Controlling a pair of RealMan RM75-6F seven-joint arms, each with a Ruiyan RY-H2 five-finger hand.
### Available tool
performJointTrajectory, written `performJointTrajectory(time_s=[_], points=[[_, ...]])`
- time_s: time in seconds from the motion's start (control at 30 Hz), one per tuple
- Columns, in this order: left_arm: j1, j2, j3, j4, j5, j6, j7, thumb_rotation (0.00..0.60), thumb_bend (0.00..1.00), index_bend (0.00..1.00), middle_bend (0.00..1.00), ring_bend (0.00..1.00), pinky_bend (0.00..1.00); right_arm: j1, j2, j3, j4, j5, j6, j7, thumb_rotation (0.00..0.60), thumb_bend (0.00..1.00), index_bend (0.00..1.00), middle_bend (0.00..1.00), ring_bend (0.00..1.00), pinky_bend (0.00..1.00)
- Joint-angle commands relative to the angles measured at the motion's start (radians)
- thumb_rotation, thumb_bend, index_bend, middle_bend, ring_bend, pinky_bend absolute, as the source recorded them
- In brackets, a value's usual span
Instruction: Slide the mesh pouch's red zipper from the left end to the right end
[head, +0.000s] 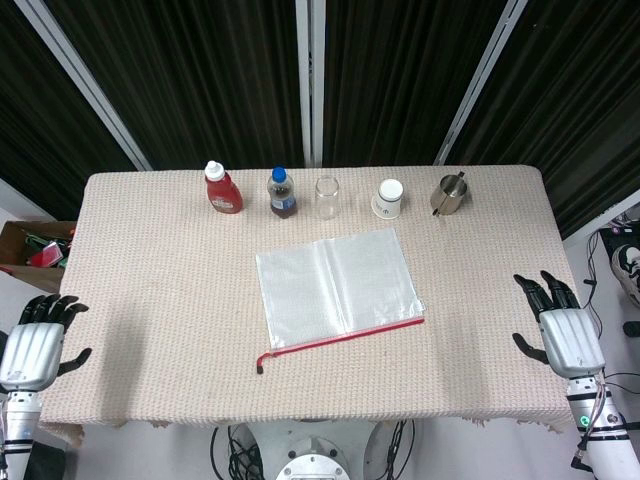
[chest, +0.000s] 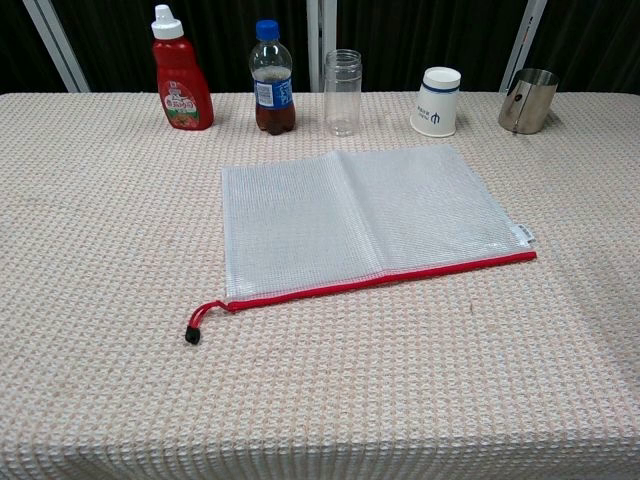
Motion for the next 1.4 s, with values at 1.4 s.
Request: performJointTrajectory(time_s=[1.4], points=[[0.063,0.016,0.040,0.023,0.047,0.051,-0.077,0.600,0.16,0.30,0.20,0.14,0.14,0.807,-0.642,0.084,0.323,-0.247,-0.702,-0.010,0.600,0.30,0.34,0.19,0.00,0.10]])
